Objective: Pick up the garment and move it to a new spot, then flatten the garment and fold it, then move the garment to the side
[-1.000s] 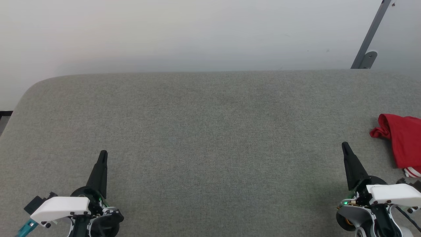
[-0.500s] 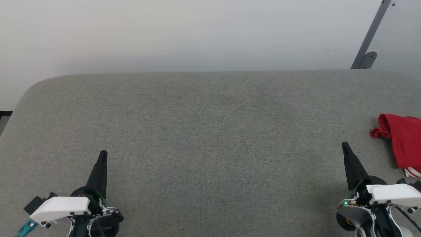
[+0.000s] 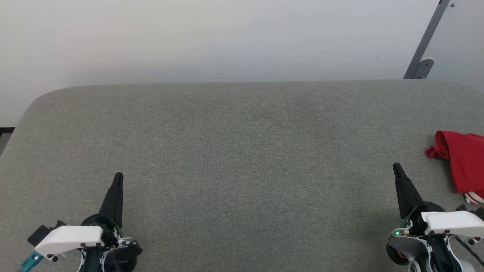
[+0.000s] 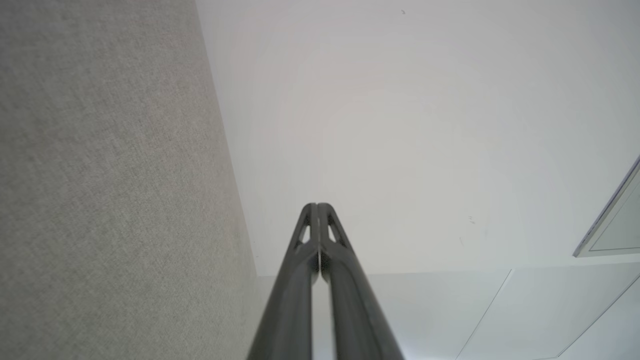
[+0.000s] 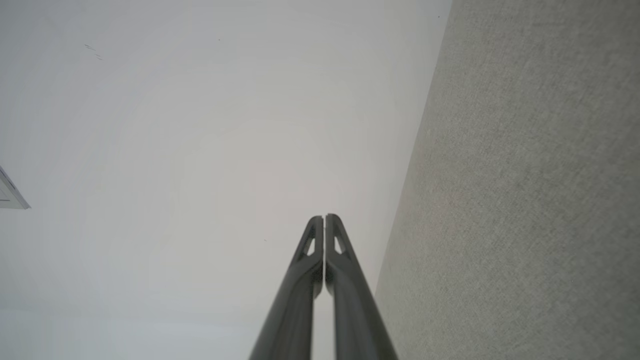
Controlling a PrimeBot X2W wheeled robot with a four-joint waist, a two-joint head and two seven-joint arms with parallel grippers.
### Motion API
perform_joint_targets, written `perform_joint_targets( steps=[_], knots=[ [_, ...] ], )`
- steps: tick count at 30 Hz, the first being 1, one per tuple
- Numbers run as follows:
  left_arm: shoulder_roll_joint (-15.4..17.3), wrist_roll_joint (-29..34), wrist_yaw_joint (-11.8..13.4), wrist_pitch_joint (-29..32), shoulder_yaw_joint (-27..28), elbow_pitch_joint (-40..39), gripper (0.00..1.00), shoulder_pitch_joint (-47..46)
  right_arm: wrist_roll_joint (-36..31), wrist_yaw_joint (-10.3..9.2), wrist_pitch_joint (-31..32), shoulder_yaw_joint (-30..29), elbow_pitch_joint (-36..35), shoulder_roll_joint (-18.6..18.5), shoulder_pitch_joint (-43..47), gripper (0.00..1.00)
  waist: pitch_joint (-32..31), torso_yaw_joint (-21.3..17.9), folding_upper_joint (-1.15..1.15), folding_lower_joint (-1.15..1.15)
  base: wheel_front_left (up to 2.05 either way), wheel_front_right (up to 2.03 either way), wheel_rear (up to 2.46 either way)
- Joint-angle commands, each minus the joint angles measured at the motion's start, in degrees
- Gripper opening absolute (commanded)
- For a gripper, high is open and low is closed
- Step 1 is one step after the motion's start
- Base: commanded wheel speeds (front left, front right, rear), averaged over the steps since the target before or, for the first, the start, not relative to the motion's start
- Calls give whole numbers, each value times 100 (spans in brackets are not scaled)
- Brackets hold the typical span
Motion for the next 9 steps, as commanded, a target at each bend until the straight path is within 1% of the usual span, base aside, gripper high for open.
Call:
perform_joint_targets(
  steps=[1,9],
  knots=[
    [-20,15,10,34,23,0,0,-75,12,0,13,-10,18,14,-26,0,0,0,0,0,0,0,0],
    [-22,22,11,39,27,0,0,-76,11,0,14,-11,18,14,-26,0,0,0,0,0,0,0,0]
  ],
)
